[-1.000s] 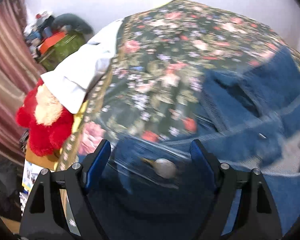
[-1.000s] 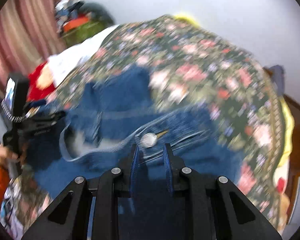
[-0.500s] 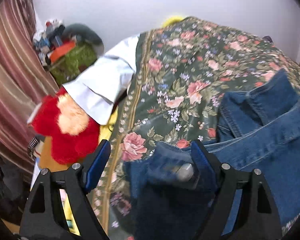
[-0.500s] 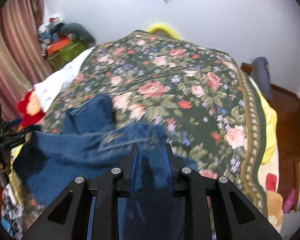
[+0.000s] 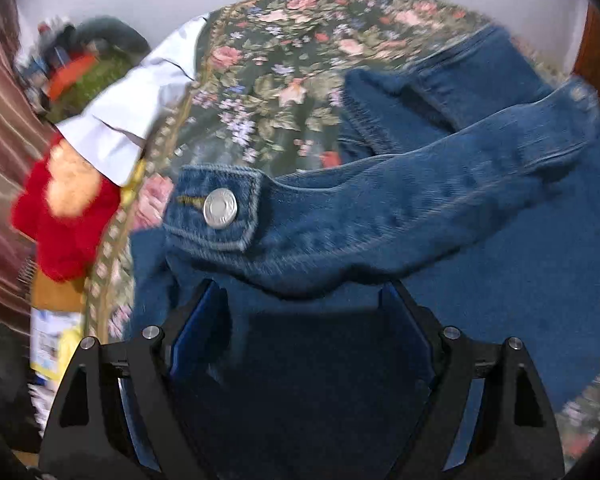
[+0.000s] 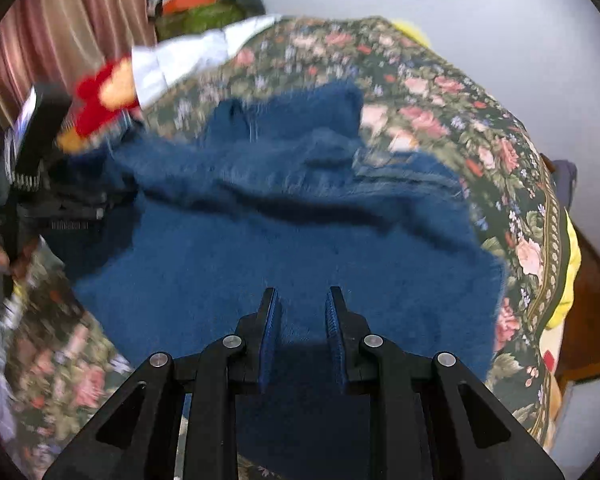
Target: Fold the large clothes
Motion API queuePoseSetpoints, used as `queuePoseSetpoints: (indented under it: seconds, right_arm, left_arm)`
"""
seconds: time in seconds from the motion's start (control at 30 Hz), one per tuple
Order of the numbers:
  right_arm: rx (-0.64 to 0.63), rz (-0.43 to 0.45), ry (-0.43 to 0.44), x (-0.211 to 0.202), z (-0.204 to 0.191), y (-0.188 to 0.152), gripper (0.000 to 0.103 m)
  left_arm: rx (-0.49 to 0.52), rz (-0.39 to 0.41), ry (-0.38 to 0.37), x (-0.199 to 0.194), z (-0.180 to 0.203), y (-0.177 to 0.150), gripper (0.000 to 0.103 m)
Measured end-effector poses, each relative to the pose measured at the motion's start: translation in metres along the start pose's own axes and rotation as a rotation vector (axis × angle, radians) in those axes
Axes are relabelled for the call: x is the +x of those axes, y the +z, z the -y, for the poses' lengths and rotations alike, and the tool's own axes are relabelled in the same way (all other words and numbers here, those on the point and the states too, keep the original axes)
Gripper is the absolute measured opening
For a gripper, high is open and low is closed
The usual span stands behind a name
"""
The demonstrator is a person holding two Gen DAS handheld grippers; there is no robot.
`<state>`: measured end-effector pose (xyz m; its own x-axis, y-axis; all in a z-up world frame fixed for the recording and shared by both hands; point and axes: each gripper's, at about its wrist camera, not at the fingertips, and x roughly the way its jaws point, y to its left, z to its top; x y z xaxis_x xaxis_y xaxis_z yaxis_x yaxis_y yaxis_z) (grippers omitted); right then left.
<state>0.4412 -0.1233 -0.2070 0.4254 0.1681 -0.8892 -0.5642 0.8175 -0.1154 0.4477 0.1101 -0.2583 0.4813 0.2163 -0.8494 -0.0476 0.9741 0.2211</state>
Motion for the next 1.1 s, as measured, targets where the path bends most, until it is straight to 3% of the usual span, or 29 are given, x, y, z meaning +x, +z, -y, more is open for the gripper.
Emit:
queuePoseSetpoints:
  seconds: [0.07,0.17,0.27,0.37,0.43,0.5,0.67,0.8,0.83,0.93,1.1]
  right_arm:
    - [-0.004,-0.008,-0.04,0.01,-0.003,-0.004,0.02]
    - [0.007,0.005,-0.045,0.007,-0.002,-0.007,0.02]
    - [0.004,-0.001,-0.076,0.003,0.002,-0.008,0.02]
    - [0.024,-0.006,-0.101,-0.004,0.014,-0.011,0.02]
    - [0.058,-0.001,-0.078,-0.012,0.025,-0.013,0.02]
    - [0.07,0.002,-0.109,-0.021,0.033,-0.016,0.02]
    - [0.075,0.001,-0.141,-0.032,0.048,-0.034,0.02]
    - [0.034,-0.015,-0.196,-0.027,0.043,-0.049,0.02]
    - [0.026,-0.013,-0.206,-0.027,0.042,-0.052,0.02]
    - [-0.029,-0.012,-0.236,-0.03,0.036,-0.062,0.02]
    - [-0.09,-0.019,-0.298,-0.038,0.032,-0.077,0.02]
  left_arm:
    - [0.025,0.028,0.098,0.01,-0.001,0.003,0.085]
    - [-0.026,0.022,0.132,0.021,-0.024,0.006,0.09]
    - [-0.155,0.015,0.109,0.014,-0.056,0.005,0.09]
    - [-0.249,0.032,0.015,-0.003,-0.082,0.002,0.09]
    - [-0.251,0.048,0.028,-0.018,-0.089,0.0,0.09]
    - [-0.229,0.078,0.033,-0.04,-0.093,-0.005,0.09]
    - [-0.182,0.089,-0.039,-0.067,-0.088,-0.032,0.09]
    - [-0.11,0.011,0.101,-0.043,-0.081,-0.059,0.09]
    - [-0.114,-0.011,0.104,-0.035,-0.085,-0.069,0.091]
    - [-0.156,0.004,0.065,-0.033,-0.099,-0.085,0.099]
    - [-0.255,-0.029,-0.024,-0.031,-0.125,-0.099,0.1]
